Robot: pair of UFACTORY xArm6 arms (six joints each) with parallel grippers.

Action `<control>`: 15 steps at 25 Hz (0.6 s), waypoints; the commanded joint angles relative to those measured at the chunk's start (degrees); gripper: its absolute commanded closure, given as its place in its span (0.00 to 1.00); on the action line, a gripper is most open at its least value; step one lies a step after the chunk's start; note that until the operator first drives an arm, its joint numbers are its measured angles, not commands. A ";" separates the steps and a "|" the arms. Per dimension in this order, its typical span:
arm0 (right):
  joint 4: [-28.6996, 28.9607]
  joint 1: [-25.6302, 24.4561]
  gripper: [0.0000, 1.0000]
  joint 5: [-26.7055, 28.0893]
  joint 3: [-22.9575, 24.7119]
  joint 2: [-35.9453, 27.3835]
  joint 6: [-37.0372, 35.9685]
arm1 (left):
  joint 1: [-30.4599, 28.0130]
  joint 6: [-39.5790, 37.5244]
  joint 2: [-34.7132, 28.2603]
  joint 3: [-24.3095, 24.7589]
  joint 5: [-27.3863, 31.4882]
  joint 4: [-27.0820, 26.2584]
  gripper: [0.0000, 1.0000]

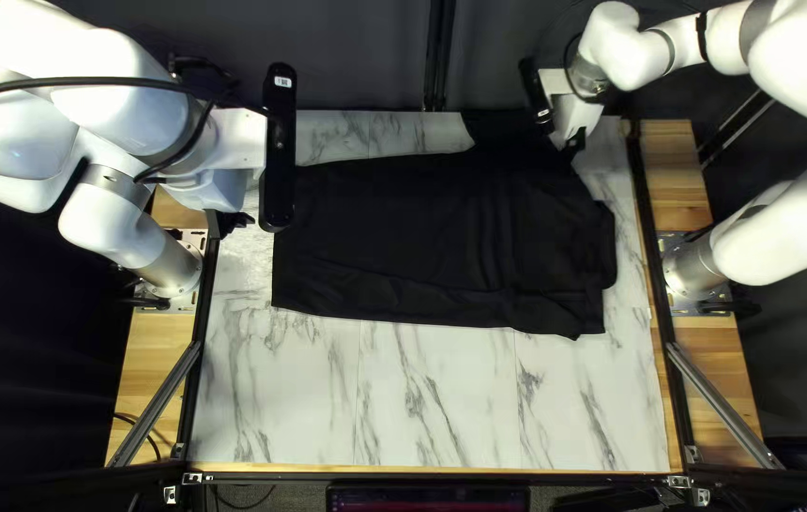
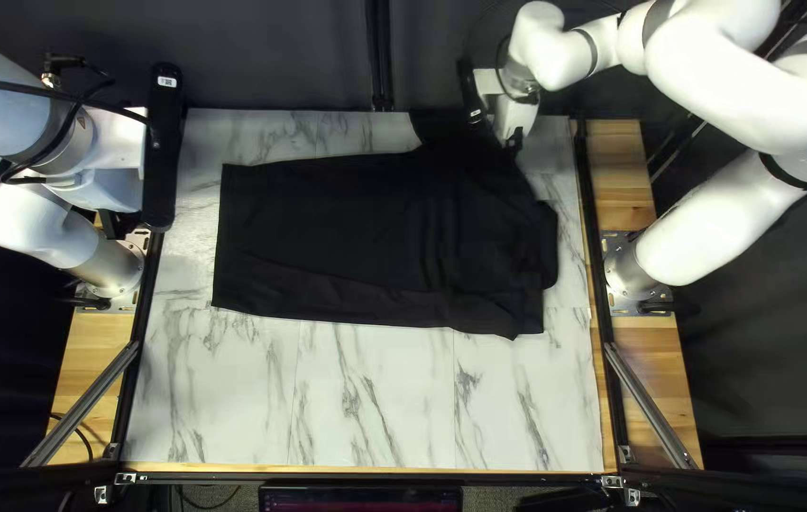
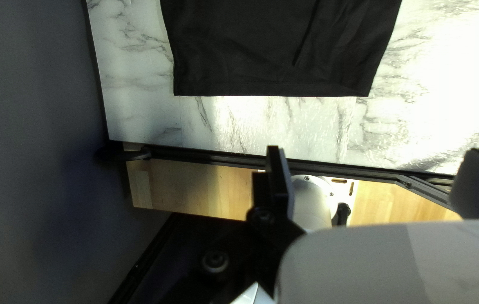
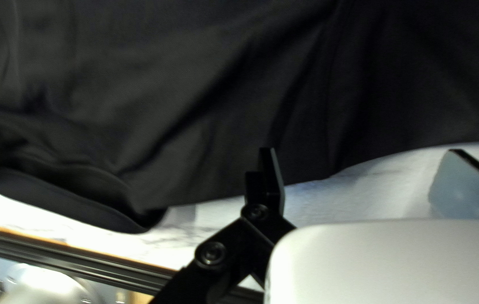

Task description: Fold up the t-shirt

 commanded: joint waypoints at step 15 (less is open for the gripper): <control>-10.34 5.98 0.00 -17.59 6.91 -1.05 12.81 | 0.00 0.00 0.00 0.00 0.00 0.00 0.00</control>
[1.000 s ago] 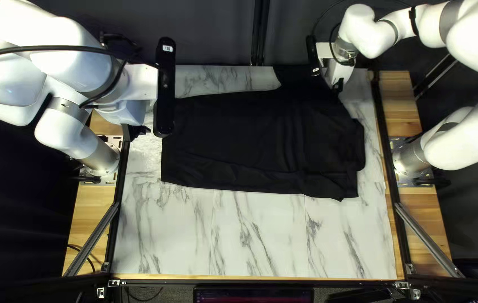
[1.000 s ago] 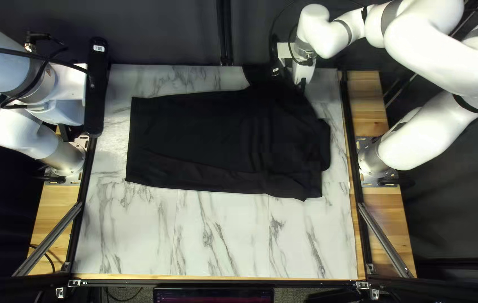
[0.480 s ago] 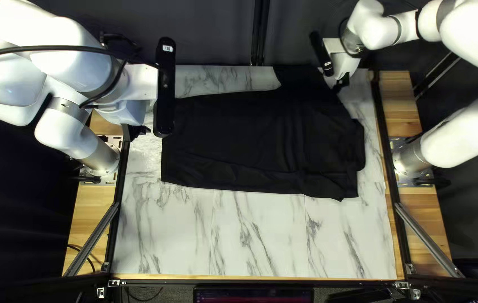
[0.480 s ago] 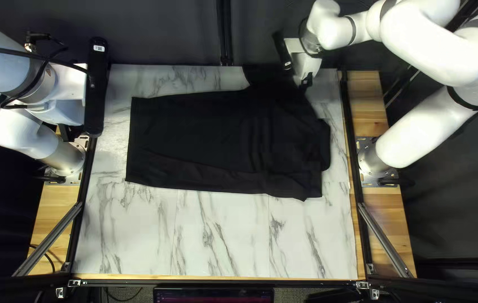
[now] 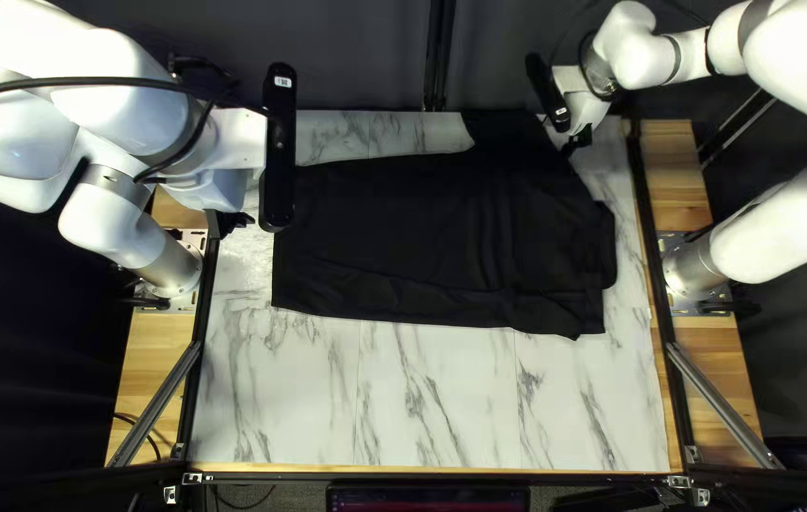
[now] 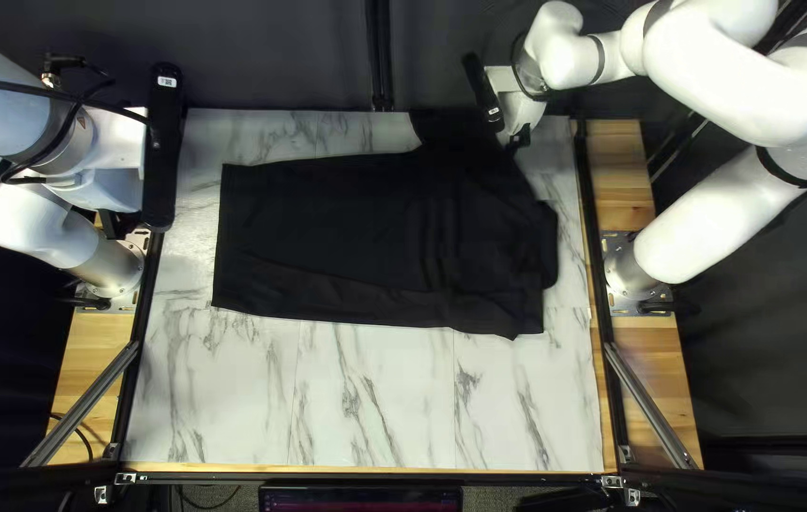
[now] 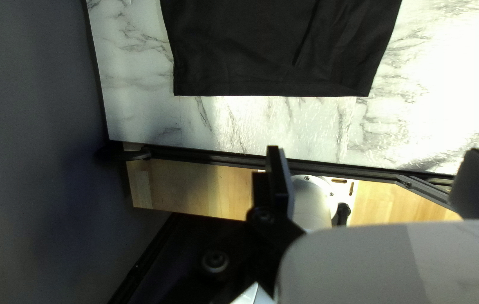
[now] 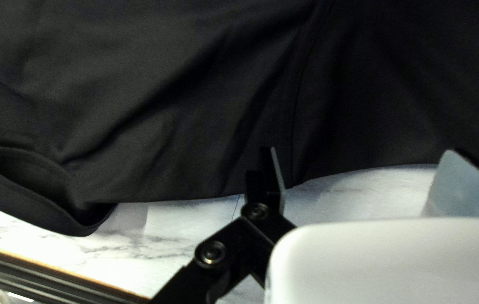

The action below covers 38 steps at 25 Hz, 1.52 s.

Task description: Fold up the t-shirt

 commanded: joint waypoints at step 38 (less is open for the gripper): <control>-18.96 0.64 1.00 -5.04 -2.67 4.60 17.66 | 0.00 0.00 0.00 0.00 0.00 0.00 0.00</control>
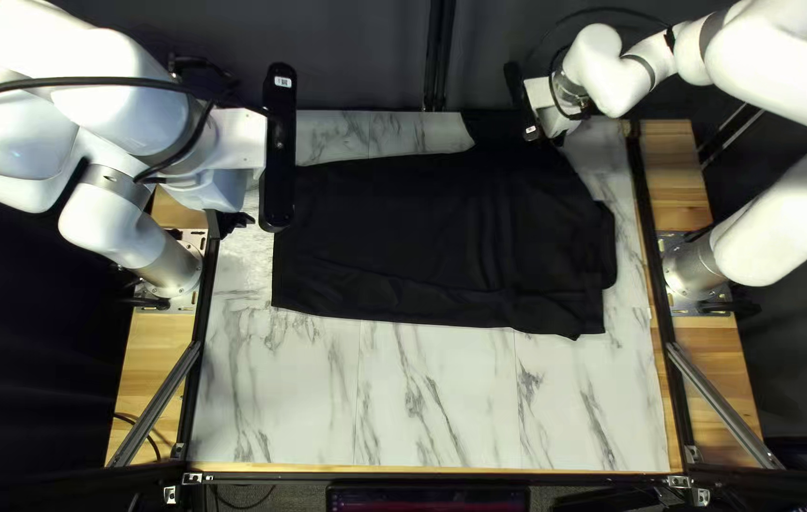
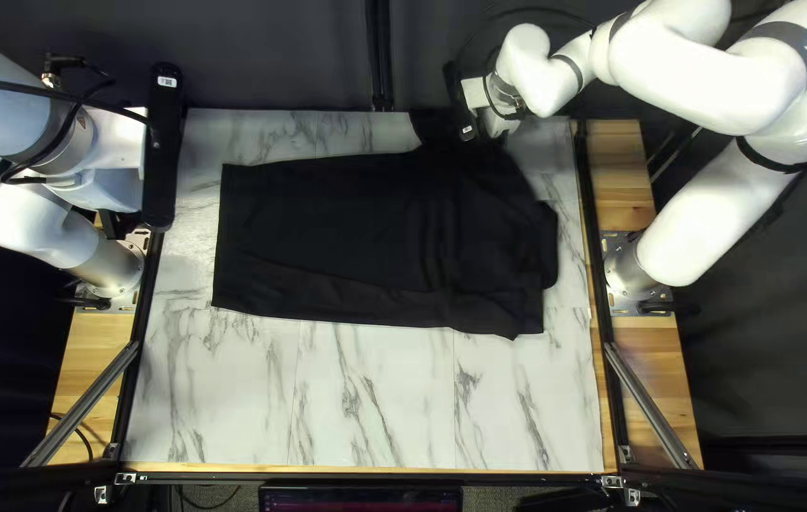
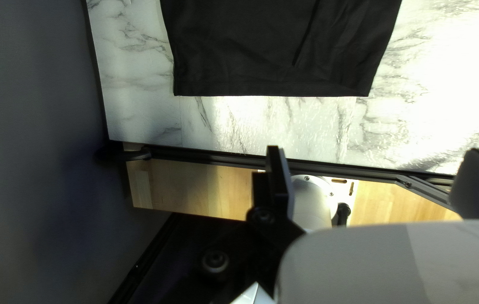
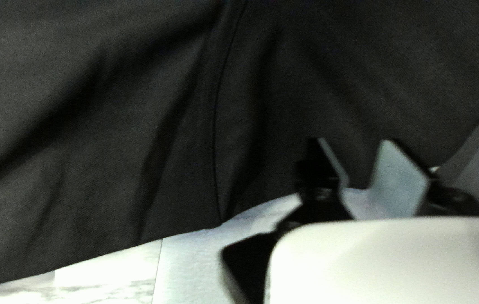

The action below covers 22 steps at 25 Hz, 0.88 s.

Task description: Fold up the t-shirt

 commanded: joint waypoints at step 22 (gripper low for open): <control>3.85 -1.03 0.00 1.12 -2.61 3.10 -5.00 | 0.00 0.00 0.00 0.00 0.00 0.00 0.00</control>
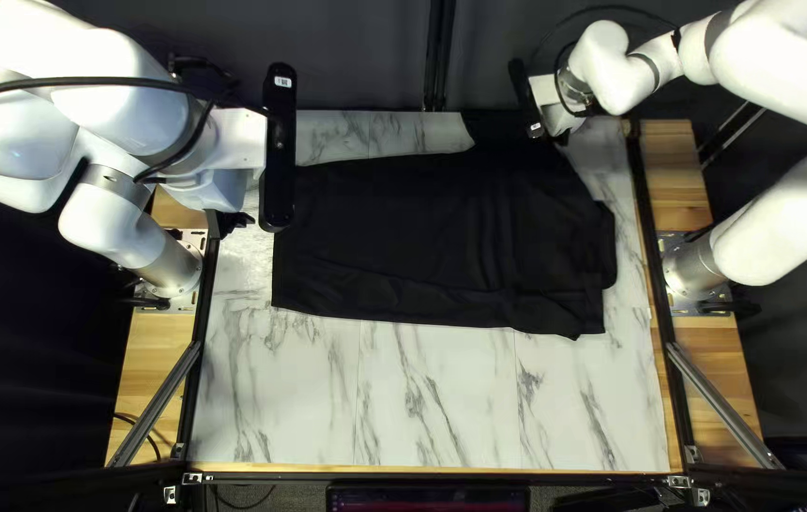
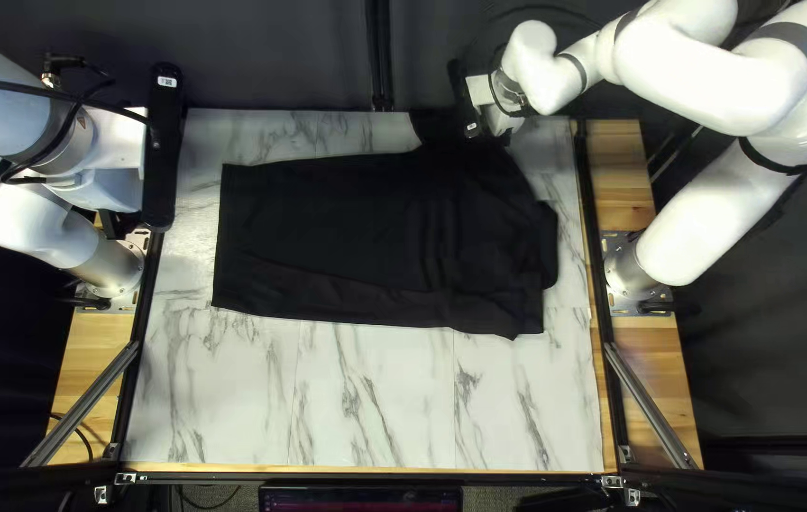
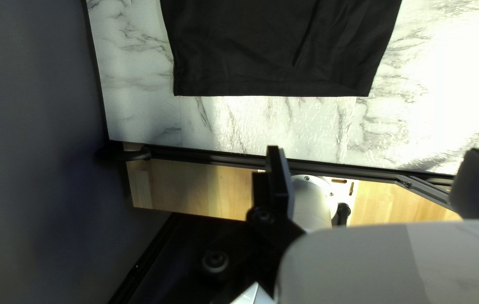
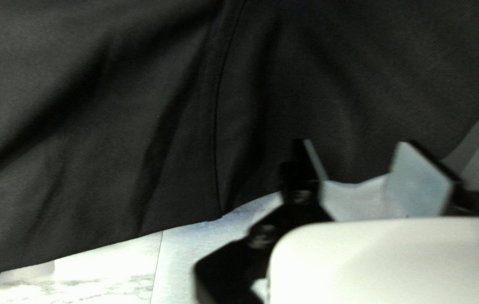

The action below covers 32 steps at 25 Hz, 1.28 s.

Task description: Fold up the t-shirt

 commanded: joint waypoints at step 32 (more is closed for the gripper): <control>-5.20 4.48 1.00 1.90 6.07 -11.47 9.27 | 0.00 0.00 0.00 0.00 0.00 0.00 0.00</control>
